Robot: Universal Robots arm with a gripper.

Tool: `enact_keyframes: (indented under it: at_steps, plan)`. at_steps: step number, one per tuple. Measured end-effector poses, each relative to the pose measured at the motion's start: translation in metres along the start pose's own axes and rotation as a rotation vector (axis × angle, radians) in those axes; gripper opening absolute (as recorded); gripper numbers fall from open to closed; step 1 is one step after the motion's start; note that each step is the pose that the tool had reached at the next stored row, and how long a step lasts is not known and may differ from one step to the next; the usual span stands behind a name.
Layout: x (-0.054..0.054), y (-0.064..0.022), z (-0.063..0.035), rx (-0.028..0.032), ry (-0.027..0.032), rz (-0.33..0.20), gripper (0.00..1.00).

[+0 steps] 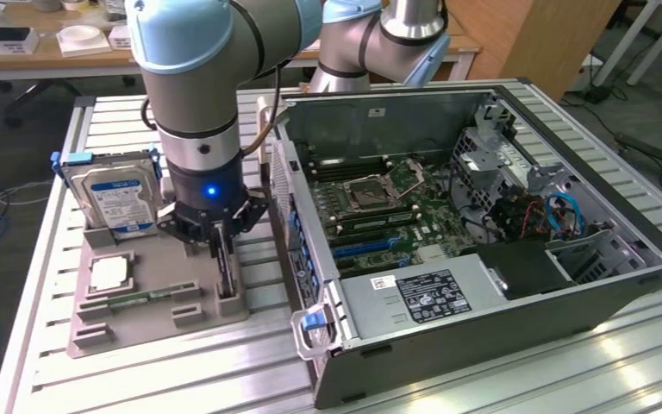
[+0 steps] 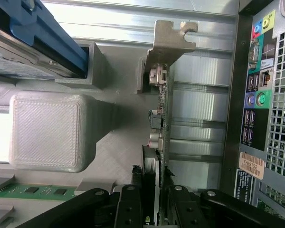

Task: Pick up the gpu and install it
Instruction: 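Pick up the gpu and move the gpu toward the slot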

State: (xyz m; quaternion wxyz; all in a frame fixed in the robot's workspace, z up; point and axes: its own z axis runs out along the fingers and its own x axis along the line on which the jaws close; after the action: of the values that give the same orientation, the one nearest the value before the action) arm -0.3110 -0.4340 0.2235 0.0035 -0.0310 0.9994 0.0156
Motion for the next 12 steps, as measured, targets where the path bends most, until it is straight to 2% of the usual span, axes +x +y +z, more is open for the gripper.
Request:
enact_keyframes:
  at_steps: [12]
  plan:
    - [0.0000, 0.0000, 0.0000, 0.0001, 0.0000, 0.000, 0.27]
